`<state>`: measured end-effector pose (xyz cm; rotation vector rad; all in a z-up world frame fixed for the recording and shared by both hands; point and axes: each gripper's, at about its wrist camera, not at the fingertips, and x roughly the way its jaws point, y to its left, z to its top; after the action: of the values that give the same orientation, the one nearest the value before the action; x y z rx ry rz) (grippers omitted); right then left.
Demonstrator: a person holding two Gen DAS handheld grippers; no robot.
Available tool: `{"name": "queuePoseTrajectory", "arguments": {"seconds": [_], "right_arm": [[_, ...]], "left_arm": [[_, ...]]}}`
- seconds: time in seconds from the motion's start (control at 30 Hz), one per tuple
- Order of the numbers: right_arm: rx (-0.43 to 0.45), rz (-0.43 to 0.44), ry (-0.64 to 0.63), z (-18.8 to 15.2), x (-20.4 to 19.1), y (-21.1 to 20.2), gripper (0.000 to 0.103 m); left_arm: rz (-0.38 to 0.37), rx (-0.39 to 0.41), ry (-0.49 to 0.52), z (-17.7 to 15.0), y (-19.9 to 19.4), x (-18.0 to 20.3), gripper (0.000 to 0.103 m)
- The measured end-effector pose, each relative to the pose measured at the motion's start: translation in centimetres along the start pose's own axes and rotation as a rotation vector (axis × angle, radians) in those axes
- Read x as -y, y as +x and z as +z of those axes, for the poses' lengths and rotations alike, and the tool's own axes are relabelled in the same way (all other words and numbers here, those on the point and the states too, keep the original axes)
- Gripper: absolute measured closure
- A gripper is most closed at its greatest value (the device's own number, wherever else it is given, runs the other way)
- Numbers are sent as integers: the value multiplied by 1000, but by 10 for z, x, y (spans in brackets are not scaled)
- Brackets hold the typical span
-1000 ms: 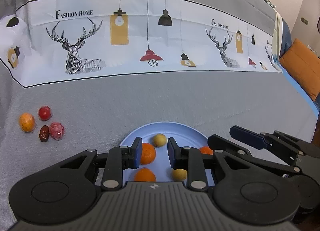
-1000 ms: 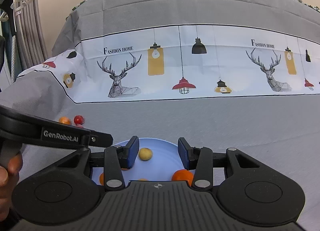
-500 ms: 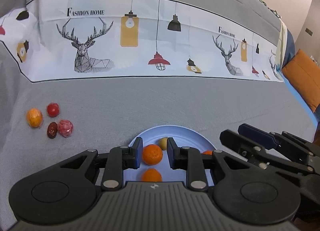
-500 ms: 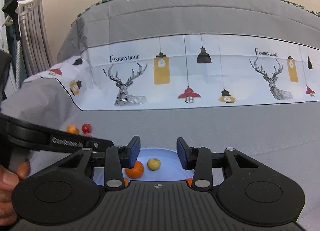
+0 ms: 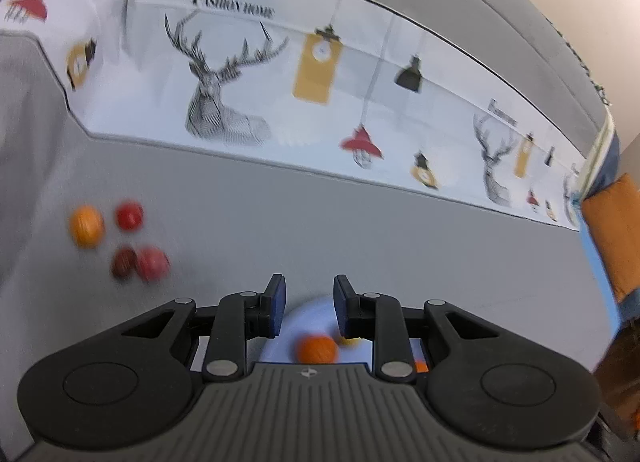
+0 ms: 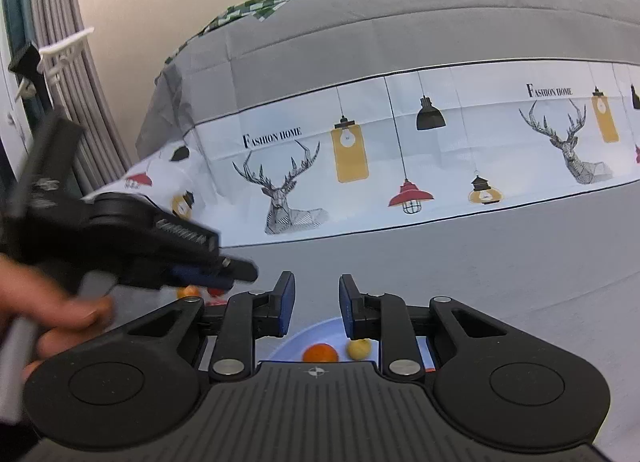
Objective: Organize fruits
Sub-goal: 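Grasp a red date with the left tool while the right tool grasps the pink bagged fruit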
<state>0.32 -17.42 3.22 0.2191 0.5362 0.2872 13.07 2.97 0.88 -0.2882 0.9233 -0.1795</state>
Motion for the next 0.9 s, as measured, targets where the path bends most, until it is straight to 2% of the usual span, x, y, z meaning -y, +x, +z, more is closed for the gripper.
{"name": "queuePoseTrajectory", "arguments": {"seconds": [0.13, 0.2, 0.27, 0.4, 0.57, 0.73, 0.9], "right_arm": [[-7, 22, -6, -1, -9, 0, 77], [-12, 33, -15, -1, -13, 1, 77], [-18, 43, -26, -1, -18, 2, 77], [-49, 55, -21, 0, -25, 14, 77], [-153, 82, 2, -6, -30, 54, 77], [-226, 115, -17, -5, -38, 98, 77], [-260, 152, -38, -3, -51, 139, 76]], "left_arm": [[82, 12, 16, 9, 18, -32, 75], [132, -53, -37, 8, 29, -56, 75], [116, -59, -130, 14, 29, -75, 75], [89, -42, -236, 22, 24, -99, 75], [79, -32, -414, 28, 16, -134, 76], [94, -20, -491, 33, 13, -149, 76], [104, -44, -509, 31, 20, -150, 75]]}}
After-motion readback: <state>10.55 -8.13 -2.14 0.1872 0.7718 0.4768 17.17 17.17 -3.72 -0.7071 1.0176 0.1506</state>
